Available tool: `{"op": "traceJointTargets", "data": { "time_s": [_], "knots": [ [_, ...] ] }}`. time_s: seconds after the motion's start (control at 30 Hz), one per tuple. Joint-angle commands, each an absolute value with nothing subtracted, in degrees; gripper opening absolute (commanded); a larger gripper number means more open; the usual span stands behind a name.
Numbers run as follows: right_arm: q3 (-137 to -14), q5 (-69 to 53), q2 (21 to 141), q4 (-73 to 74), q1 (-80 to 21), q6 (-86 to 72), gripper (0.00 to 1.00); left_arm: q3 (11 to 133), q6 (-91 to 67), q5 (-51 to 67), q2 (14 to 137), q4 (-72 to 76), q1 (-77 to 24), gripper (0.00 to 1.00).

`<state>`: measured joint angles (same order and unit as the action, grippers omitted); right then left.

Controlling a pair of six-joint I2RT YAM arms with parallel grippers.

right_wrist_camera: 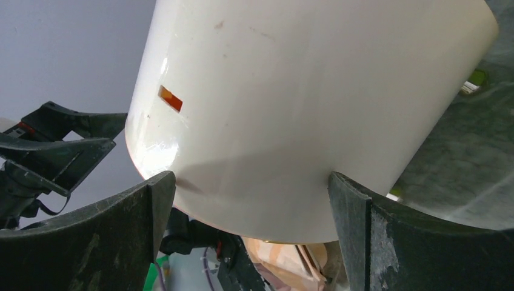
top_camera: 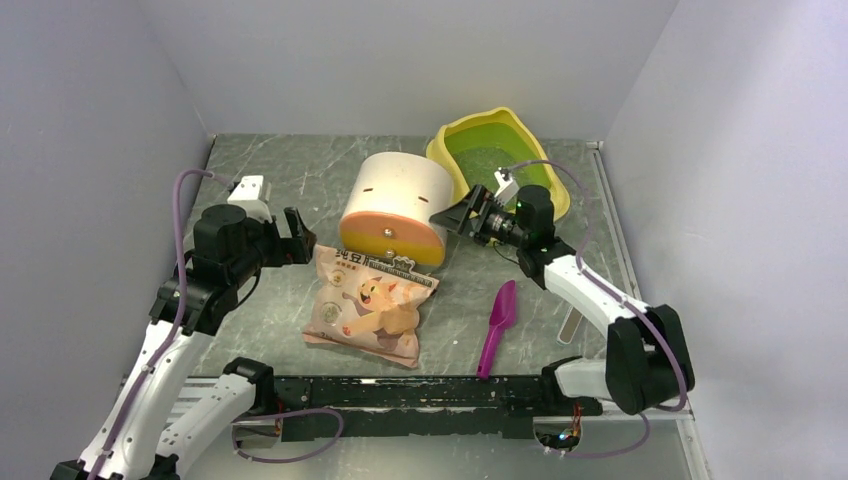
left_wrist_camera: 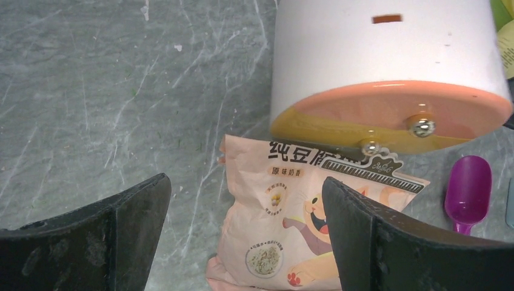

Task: Fill the litter box with clean litter
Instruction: Move the distractor to the center of the board.

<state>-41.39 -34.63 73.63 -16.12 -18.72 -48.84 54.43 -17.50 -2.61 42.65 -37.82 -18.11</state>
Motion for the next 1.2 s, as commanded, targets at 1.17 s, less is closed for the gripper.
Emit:
{"op": "traceJointTargets", "data": {
  "time_s": [1.17],
  "knots": [
    [-72.7,-3.8,83.3,6.9,-35.1,-33.8,1.0,63.0,-15.1,10.5,51.7,-34.1,-18.3,0.99]
  ]
}}
